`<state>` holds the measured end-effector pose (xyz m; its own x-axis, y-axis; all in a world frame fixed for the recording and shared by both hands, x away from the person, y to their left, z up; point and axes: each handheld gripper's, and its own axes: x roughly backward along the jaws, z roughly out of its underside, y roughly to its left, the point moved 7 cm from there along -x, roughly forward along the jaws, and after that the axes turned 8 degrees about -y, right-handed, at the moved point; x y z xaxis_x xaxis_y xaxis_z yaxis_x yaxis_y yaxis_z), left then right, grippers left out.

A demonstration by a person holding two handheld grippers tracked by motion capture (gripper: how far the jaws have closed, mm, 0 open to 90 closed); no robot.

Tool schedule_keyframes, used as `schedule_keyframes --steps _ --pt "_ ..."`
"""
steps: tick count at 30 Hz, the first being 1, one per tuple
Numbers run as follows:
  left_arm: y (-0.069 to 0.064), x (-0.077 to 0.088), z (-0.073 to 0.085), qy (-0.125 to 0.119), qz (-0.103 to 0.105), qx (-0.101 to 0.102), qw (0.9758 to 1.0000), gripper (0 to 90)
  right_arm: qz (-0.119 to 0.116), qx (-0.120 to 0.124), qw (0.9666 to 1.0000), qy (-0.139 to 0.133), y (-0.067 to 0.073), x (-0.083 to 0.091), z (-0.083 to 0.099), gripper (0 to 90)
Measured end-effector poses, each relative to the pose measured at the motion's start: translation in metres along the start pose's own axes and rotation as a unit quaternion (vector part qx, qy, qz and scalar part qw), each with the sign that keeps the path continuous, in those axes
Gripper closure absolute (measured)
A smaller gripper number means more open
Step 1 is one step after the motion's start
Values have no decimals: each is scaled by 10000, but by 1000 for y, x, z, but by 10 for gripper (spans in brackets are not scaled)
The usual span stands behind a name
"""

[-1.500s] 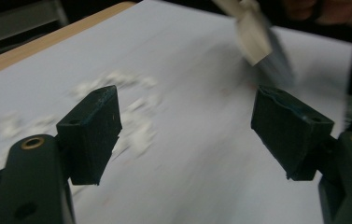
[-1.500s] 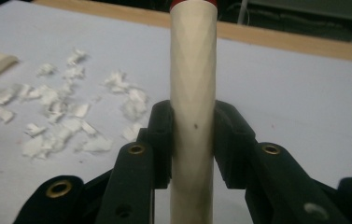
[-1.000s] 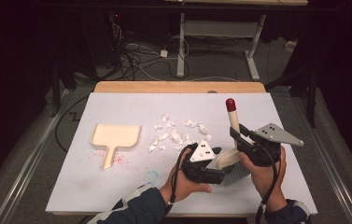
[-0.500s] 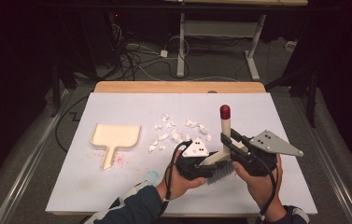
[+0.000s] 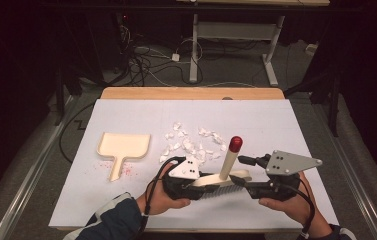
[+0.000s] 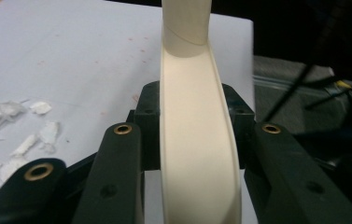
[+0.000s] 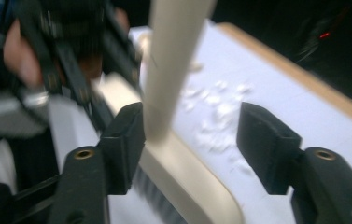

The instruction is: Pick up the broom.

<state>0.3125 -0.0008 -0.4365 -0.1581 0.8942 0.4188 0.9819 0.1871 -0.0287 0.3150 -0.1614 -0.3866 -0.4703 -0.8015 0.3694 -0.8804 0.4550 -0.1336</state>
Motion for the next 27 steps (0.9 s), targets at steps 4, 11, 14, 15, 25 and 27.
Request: schedule_keyframes --steps 4,11,14,15,25,27 --pt "-12 16 12 124 189 -131 9997 657 -680 98 9966 460 14 -16 16 379" --pt "-21 27 21 237 474 -344 9980 657 -1529 366 9817 1072 42 -52 43 530" --pt "-21 28 23 262 517 -375 9976 653 -1789 396 9774 1053 48 -59 46 613" --pt "-20 29 23 227 523 -361 9977 643 -1812 351 9772 1049 51 -61 46 642" --pt "9 63 16 -109 -622 -479 9969 400 -1259 331 9877 863 37 -60 40 680" --pt "25 89 20 -299 -1561 -488 9861 270 -1068 251 9908 790 29 -57 39 679"
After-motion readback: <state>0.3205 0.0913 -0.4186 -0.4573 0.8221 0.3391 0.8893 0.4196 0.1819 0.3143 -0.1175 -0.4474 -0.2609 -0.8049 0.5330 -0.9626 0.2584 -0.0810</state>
